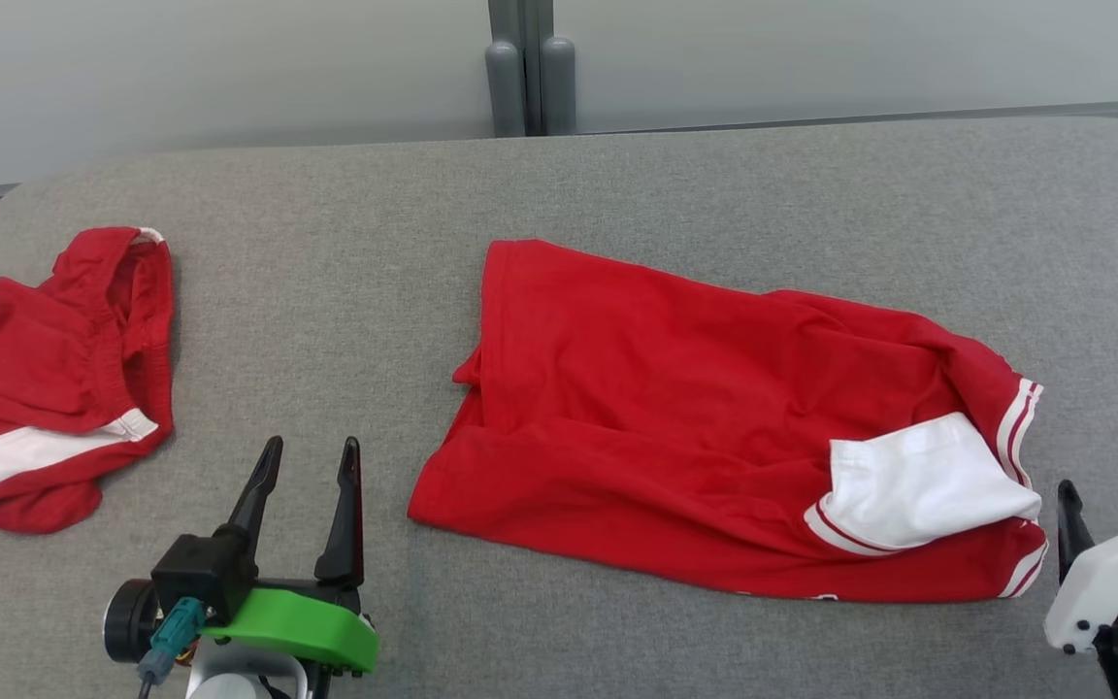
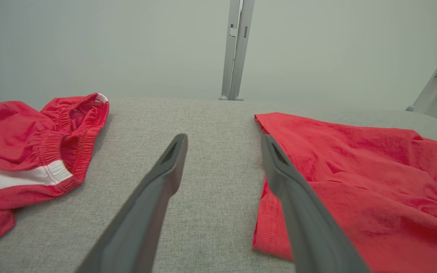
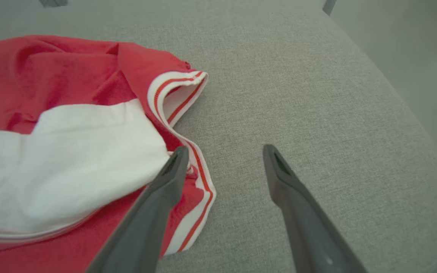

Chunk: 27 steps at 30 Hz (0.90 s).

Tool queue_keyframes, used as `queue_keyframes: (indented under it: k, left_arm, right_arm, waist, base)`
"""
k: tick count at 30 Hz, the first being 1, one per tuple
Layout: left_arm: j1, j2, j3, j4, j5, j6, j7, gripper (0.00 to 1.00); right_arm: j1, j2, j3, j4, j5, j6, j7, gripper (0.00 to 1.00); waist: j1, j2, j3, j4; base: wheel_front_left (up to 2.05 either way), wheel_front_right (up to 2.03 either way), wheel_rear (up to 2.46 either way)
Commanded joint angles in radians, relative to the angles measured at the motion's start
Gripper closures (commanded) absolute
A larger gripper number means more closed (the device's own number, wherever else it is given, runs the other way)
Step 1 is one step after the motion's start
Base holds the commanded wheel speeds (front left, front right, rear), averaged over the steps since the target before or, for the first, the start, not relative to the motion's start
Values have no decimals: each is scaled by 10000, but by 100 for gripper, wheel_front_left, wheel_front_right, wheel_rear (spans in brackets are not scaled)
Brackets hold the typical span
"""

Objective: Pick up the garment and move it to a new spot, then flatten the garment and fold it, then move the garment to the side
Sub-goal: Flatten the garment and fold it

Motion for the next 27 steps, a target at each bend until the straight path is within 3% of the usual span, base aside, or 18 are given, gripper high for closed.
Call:
queue_keyframes:
  k: [1, 7, 16, 17, 18, 27]
  left_arm:
    - [-60, 37, -4, 5, -64, -17, -5, 0]
    - [-99, 37, -40, -16, 10, -17, -5, 0]
    - [-276, 37, -168, -11, 122, -17, -5, 0]
    - [-298, 39, -182, -3, 120, -17, -5, 0]
    - [-335, 37, -201, -8, 120, -17, -5, 0]
    - [-553, 37, -302, -140, 29, -18, -4, 0]
  right_arm:
    - [-279, 61, -9, -106, 242, -16, 36, 0]
    - [-1153, 116, 111, 356, 886, -17, 374, 0]
    - [-2834, -234, 359, 2555, 1614, -16, 849, 0]
    - [-3034, -346, 378, 2738, 1620, -16, 740, 73]
    - [-3266, -495, 375, 2903, 1540, -16, 591, 100]
    - [-5383, -1037, 981, 4022, 368, -16, -793, 100]
  waist:
    - [0, 0, -13, 24]
    - [0, 0, 78, 151]
    - [0, 0, 494, 472]
    - [0, 0, 551, 527]
    - [0, 0, 625, 584]
    - [0, 0, 1179, 1008]
  base:
    - [0, 0, 0]
    - [0, 0, 0]
    - [0, 0, 0]
    - [0, 0, 0]
    - [0, 0, 0]
    - [0, 0, 0]
